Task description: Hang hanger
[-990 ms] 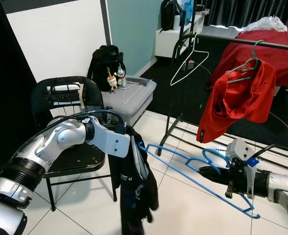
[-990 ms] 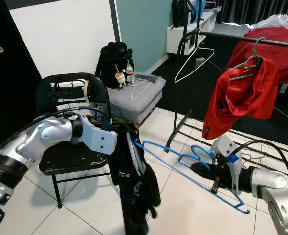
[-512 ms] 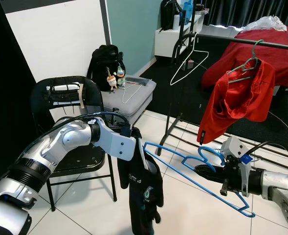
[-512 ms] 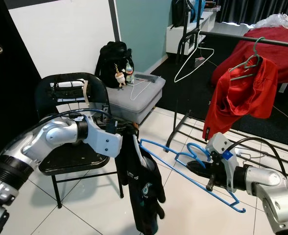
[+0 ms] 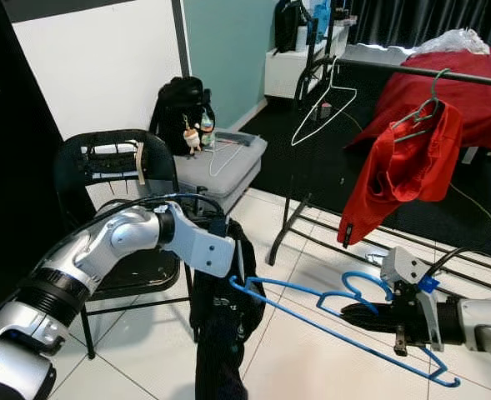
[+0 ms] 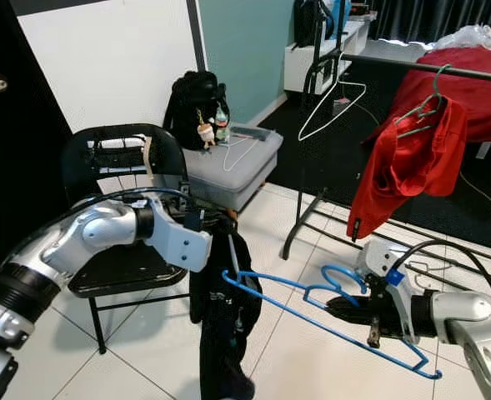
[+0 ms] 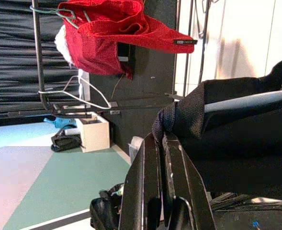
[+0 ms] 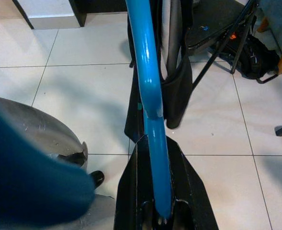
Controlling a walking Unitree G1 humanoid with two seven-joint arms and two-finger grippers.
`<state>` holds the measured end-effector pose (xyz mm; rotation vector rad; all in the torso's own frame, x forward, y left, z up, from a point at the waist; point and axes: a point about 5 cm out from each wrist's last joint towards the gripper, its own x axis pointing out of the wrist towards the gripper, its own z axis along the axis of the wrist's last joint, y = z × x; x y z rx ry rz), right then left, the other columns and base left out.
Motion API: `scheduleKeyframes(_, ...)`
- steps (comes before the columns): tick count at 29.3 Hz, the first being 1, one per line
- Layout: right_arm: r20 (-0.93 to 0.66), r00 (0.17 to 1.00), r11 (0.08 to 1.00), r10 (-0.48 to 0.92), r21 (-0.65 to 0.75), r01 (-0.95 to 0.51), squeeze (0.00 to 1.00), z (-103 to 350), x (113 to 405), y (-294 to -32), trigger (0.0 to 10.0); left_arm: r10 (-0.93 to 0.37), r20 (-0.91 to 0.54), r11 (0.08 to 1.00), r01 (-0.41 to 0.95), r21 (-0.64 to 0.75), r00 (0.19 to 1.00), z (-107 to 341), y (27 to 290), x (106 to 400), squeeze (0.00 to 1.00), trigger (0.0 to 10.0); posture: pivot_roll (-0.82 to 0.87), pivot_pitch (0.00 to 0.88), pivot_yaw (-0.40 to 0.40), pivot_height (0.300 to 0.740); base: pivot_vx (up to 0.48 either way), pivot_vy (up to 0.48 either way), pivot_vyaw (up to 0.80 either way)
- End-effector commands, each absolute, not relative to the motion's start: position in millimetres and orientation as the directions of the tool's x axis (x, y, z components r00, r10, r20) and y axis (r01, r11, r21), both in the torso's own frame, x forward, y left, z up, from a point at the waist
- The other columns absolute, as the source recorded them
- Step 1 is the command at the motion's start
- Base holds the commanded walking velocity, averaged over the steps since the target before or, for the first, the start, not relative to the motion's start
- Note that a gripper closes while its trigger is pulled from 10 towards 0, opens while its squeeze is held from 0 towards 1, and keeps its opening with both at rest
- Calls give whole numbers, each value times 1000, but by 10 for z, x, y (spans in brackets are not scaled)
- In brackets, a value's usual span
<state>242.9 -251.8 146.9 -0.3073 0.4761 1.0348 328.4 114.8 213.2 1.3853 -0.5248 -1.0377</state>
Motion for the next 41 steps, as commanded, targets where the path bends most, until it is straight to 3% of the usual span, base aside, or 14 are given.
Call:
scheduleKeyframes(1, -513, 450, 497, 731, -52, -866, 0, 1468, 2478, -2501, 10000, -845, -242, -125, 264, 956, 477, 2215, 1116, 3271, 0, 10000, -136, 0, 32, 740, 0, 0, 0)
scheduleKeyframes(9, -510, 506, 542, 696, -90, -836, 0, 1476, 2570, -2508, 10000, -856, -235, -121, 262, 957, 461, 2224, 1073, 3245, 0, 10000, -135, 0, 30, 740, 0, 0, 0)
scheduleKeyframes(14, -578, 393, 488, 715, 10, -873, 0, 1483, 2369, -2634, 10000, -856, -237, -123, 264, 957, 459, 2214, 1071, 3247, 0, 10000, -142, 0, 29, 740, 0, 0, 0)
scheduleKeyframes(22, -620, 366, 493, 694, 39, -869, 0, 1501, 2295, -2744, 10000, -861, -234, -122, 263, 957, 452, 2216, 1045, 3238, 0, 10000, -148, 0, 33, 740, 0, 0, 0)
scheduleKeyframes(41, -596, 491, 568, 635, -71, -820, 0, 1675, 2437, -2868, 10000, -867, -238, -128, 266, 955, 438, 2217, 1019, 3221, 0, 10000, -143, 0, 30, 740, 0, 0, 0)
